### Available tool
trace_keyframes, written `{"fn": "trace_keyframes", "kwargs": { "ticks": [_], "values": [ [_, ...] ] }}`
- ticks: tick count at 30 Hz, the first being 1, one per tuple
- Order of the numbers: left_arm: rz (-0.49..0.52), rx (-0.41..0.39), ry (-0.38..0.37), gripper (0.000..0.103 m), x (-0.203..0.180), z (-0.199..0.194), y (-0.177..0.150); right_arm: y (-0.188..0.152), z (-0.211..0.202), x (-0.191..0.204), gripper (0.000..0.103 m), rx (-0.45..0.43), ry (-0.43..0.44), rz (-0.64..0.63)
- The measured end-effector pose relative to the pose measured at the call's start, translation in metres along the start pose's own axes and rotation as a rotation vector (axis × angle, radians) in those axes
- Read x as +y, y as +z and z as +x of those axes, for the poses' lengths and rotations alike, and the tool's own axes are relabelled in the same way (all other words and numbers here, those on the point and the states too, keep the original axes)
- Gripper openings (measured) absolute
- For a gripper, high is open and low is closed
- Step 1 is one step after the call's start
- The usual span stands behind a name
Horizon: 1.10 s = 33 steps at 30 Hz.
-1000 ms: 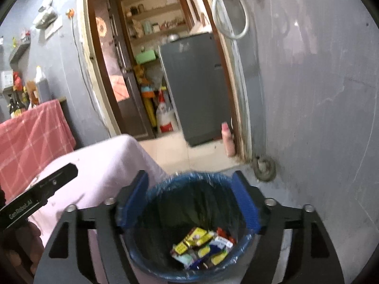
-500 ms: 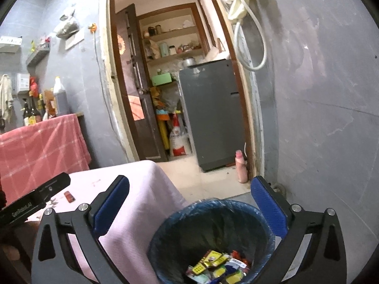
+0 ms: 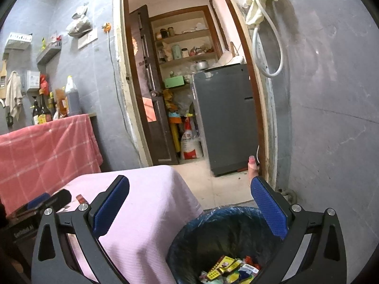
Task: Collect trash
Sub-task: 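Move both open tools back over the table toward the red lighter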
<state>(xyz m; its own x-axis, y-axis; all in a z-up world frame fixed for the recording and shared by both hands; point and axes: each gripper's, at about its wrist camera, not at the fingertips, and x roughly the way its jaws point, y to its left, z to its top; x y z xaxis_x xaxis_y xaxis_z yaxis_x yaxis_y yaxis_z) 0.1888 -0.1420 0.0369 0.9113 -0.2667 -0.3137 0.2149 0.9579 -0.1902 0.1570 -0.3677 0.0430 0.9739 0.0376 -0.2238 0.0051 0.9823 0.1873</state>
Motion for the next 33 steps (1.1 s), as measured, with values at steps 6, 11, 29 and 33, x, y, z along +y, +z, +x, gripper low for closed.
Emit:
{"fn": "trace_keyframes", "kwargs": {
  "ticks": [6,11,29,33],
  "values": [
    [0.002,-0.004,0.003,0.1,0.004,-0.005,0.0,0.005,-0.001,0.007,0.103,-0.011,0.0,-0.009],
    [0.006,-0.018,0.015,0.1,0.014,-0.014,0.003,0.01,0.0,0.018,0.103,-0.025,0.011,-0.014],
    [-0.009,-0.071,0.238,0.1,0.102,-0.075,-0.008,-0.003,0.028,0.112,0.103,-0.001,0.22,-0.063],
    [-0.034,-0.091,0.296,0.1,0.119,-0.088,-0.016,-0.012,0.029,0.132,0.103,-0.004,0.266,-0.092]
  ]
}}
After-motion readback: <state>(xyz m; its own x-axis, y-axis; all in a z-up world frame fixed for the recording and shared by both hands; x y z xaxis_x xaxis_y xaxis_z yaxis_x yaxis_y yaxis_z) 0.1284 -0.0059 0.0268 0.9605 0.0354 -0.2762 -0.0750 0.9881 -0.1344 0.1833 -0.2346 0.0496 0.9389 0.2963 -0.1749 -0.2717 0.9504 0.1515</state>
